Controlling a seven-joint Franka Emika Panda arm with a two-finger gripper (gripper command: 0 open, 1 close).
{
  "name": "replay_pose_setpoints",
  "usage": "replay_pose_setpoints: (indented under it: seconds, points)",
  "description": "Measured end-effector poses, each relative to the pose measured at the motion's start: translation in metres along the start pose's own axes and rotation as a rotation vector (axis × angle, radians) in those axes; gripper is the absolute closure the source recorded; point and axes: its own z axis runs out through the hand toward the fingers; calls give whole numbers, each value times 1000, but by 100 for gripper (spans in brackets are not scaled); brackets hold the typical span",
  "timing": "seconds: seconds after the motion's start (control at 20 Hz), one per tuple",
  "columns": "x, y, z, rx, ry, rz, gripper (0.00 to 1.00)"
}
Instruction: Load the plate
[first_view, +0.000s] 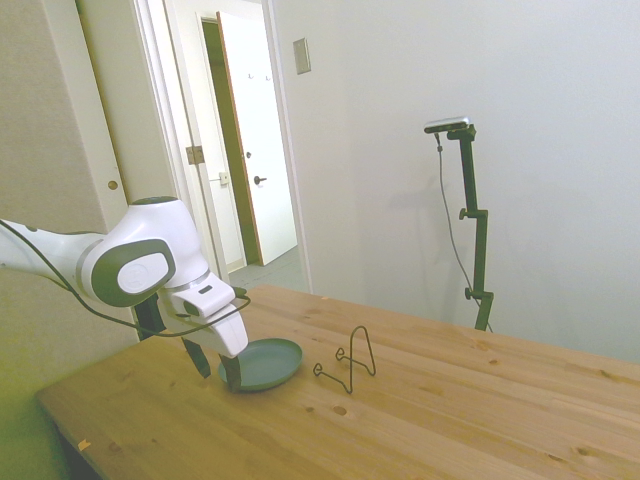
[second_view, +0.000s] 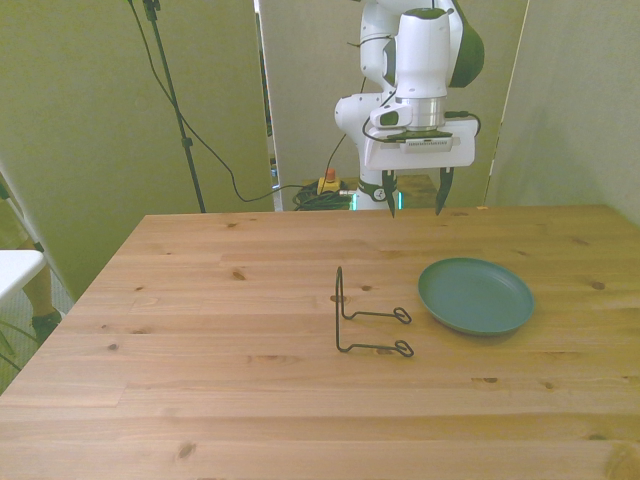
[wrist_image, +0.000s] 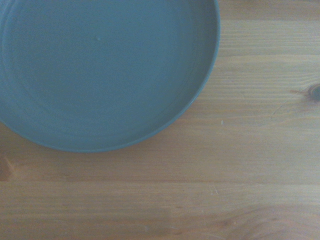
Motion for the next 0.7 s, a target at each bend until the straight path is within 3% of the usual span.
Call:
replay_pose_setpoints:
  seconds: [0.25, 0.7]
  points:
    - [10, -5, 0, 4, -6, -14, 0]
    - [73, -35, 22, 62, -98, -52, 0]
